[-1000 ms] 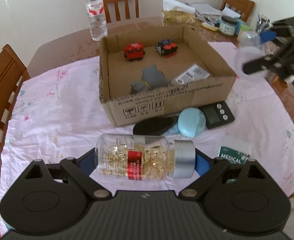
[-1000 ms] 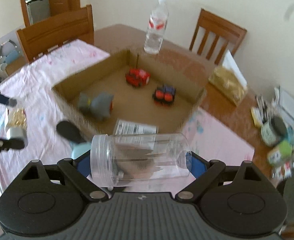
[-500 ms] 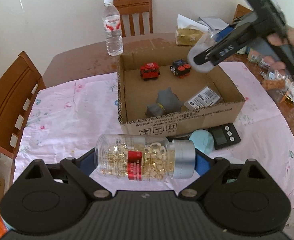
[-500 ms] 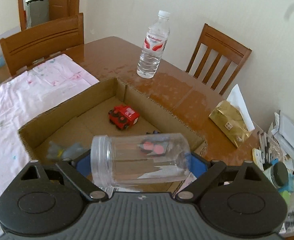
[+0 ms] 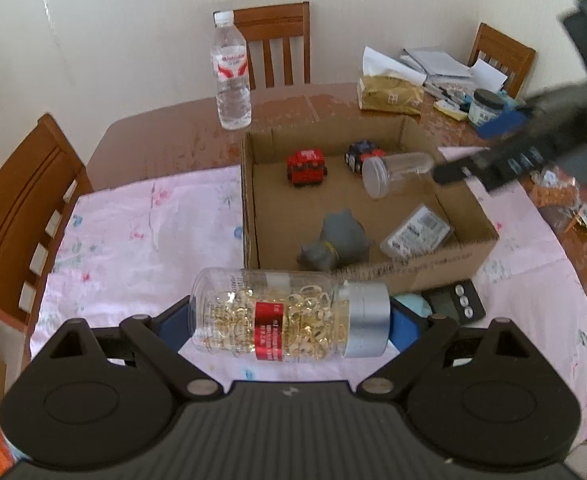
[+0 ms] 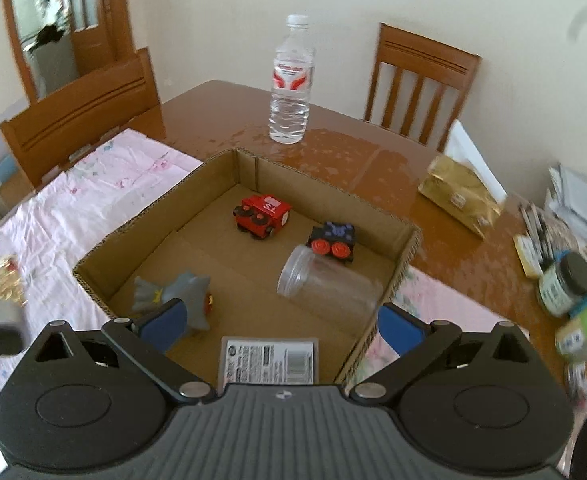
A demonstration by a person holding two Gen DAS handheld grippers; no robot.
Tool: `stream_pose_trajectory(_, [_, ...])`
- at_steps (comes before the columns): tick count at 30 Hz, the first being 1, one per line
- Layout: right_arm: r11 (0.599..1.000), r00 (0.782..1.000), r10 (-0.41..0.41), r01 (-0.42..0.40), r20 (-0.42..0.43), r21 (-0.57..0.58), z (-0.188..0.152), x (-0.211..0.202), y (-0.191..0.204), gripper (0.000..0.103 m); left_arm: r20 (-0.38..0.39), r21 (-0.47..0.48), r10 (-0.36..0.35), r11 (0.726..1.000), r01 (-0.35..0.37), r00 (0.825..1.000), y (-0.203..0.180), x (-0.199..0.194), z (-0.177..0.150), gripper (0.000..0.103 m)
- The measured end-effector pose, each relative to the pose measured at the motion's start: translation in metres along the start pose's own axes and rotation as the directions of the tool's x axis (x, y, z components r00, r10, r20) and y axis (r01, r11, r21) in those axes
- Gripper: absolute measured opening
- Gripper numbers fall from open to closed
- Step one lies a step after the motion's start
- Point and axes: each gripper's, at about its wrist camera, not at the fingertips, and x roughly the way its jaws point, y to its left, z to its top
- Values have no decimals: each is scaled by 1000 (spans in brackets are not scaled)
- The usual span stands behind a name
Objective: Organize rigid objects
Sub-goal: 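Drop the clear jar into the box with the right tool while the left tool drops the capsule bottle in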
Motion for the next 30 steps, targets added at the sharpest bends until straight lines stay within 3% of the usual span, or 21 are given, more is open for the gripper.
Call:
stream_pose_trajectory(9, [978, 998, -58, 64, -39, 199, -44, -24, 8, 103, 31, 27, -14, 1000, 14, 999, -1, 33, 50, 94])
stream_pose_trajectory(20, [949, 989, -136, 145, -52, 279, -71, -48, 5, 103, 45, 55, -3, 998, 1, 999, -6, 104, 107, 95])
stream_pose_trajectory(30, [928, 983, -170, 181, -62, 326, -78, -51, -4, 103, 111, 15, -15, 1000, 14, 994, 2, 98, 118, 97])
